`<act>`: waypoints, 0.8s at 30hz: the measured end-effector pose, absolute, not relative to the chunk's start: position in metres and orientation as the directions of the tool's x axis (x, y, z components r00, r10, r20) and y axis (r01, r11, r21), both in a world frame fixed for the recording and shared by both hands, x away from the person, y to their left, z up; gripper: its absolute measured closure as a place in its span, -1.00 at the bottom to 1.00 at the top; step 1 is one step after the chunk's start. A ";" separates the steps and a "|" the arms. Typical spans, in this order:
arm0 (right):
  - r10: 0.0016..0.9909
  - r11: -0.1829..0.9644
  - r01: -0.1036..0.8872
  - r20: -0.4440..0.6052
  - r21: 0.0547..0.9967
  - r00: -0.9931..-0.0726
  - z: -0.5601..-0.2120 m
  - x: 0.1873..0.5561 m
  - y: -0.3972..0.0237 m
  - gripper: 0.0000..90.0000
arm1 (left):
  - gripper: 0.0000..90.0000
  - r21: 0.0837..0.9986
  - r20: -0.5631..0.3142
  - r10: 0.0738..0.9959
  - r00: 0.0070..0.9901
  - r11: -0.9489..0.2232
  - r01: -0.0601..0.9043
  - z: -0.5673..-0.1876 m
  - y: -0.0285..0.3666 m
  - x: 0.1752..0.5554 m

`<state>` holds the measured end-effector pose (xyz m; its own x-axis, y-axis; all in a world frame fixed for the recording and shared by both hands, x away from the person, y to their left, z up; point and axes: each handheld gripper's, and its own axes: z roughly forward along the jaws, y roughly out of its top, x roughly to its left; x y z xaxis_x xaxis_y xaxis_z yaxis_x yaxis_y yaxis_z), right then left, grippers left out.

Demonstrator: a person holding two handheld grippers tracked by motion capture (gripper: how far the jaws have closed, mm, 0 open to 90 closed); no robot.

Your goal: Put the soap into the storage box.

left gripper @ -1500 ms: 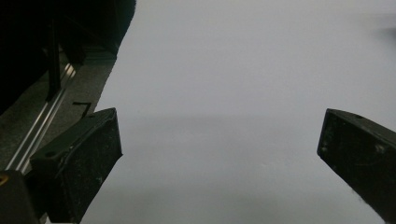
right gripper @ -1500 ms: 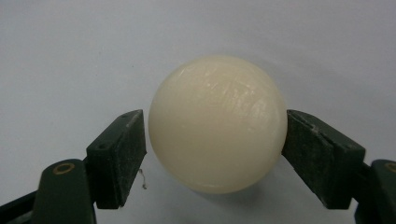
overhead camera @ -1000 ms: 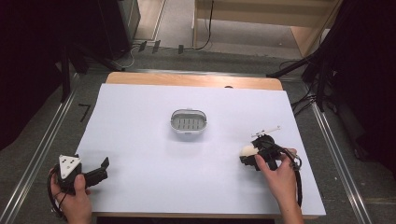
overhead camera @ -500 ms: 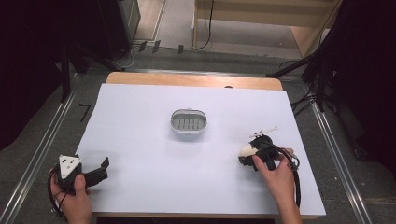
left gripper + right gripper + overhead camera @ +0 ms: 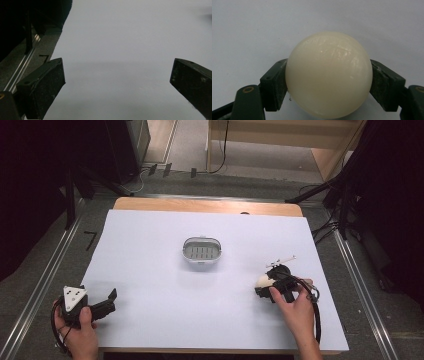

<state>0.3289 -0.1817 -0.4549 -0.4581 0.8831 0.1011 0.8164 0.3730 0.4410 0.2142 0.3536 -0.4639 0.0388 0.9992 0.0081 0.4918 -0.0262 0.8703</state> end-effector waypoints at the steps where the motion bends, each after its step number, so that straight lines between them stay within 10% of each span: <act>1: 0.883 0.374 0.815 0.100 0.443 -0.459 -0.455 0.329 -0.182 -0.45 | -1.00 0.870 0.008 0.999 0.039 -0.026 0.492 -0.464 0.354 0.214; 24: 0.870 0.381 0.792 0.105 0.478 -0.482 -0.434 0.330 -0.176 -0.44 | -1.00 0.869 0.006 0.999 0.039 -0.024 0.494 -0.464 0.354 0.214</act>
